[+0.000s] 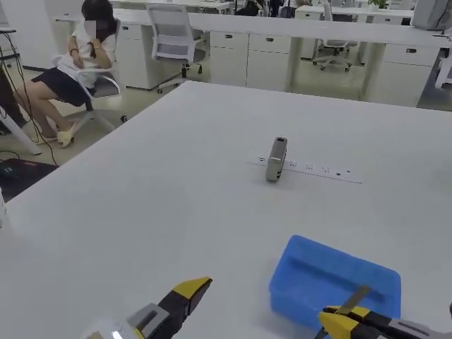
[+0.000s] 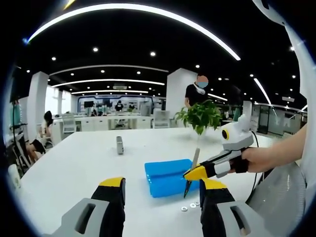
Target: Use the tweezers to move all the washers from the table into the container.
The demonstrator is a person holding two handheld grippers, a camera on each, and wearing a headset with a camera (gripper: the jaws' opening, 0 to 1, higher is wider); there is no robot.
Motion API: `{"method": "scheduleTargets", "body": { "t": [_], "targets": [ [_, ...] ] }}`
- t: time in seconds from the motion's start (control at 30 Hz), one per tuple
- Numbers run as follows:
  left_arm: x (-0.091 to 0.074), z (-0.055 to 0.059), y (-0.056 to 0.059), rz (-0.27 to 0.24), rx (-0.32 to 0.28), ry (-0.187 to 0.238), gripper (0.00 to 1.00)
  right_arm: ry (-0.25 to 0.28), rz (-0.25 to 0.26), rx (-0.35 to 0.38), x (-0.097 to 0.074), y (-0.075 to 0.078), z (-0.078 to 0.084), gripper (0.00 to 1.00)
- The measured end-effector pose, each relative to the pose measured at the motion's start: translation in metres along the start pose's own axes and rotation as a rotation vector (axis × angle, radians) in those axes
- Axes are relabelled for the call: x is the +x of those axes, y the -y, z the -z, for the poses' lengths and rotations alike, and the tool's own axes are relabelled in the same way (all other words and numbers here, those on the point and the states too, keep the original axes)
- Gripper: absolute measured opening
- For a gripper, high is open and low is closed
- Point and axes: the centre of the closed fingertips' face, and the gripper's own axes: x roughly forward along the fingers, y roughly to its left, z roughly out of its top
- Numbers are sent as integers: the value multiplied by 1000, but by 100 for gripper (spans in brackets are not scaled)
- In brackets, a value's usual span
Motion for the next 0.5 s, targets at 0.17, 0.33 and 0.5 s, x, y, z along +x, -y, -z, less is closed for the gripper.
{"method": "scheduleTargets", "body": {
  "t": [0.17,0.33,0.5],
  "targets": [
    [0,0,-2,-7,-7,1,60,-22,-3,10,3,2,11,3],
    [-1,0,-4,-14,-20,5,59,-44,-14,14,5,1,18,3],
    [-1,0,-4,-16,-18,6,60,-63,-28,10,8,-3,23,3]
  ]
}}
